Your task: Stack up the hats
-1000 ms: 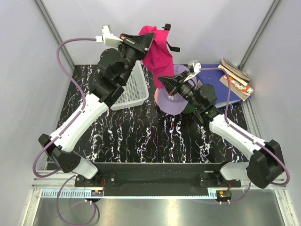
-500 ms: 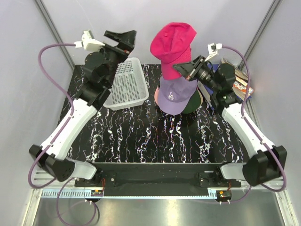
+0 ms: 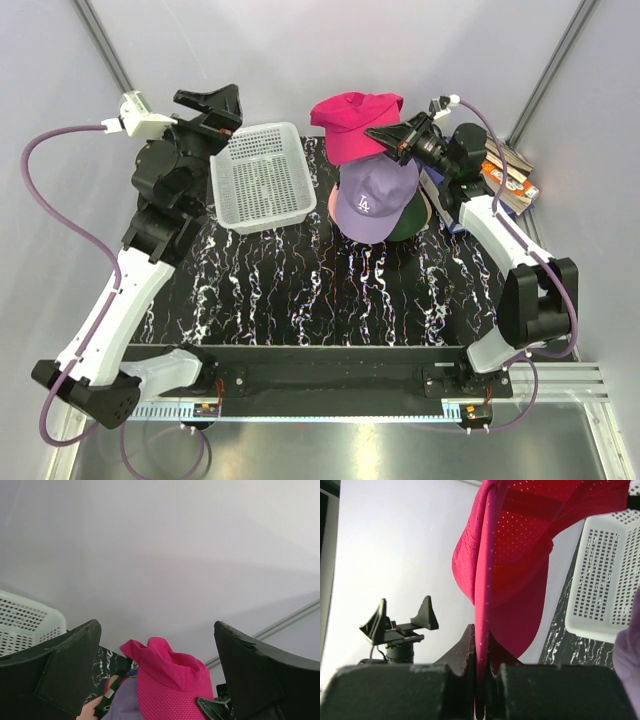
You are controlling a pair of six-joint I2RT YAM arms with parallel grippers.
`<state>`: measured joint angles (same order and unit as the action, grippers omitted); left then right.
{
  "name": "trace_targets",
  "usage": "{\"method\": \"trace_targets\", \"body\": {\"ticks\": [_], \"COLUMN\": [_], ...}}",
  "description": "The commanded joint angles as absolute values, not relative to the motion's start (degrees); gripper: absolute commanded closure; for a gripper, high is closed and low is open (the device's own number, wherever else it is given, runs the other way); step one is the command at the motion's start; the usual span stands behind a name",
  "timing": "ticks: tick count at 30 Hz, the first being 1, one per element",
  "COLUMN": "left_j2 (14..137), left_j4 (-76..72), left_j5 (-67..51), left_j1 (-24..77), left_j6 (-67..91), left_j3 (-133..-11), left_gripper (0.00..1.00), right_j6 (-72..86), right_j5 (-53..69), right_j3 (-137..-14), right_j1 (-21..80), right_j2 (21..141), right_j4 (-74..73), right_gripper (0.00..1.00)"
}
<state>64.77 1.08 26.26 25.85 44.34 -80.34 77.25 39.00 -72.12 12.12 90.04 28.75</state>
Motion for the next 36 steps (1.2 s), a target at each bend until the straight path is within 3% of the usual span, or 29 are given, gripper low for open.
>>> {"method": "trace_targets", "body": {"ticks": [1, 19, 36], "left_j2": [62.4, 58.6, 58.5], "left_j4": [-0.2, 1.8, 2.5], "left_j5": [31.3, 34.6, 35.3], "left_j1": [25.3, 24.3, 23.5], "left_j6": [39.3, 36.4, 33.8], "left_j3": [-79.2, -75.1, -74.7], "left_gripper": [0.01, 0.01, 0.01], "right_j6": [83.4, 80.8, 79.7], "right_j5": [41.2, 45.5, 46.8], "right_j3": [-69.2, -55.3, -49.6], "right_j1": [11.1, 6.5, 2.9], "right_j2": [87.0, 79.1, 77.6], "right_j4": [33.8, 25.8, 20.0], "right_gripper": [1.0, 1.0, 1.0]}}
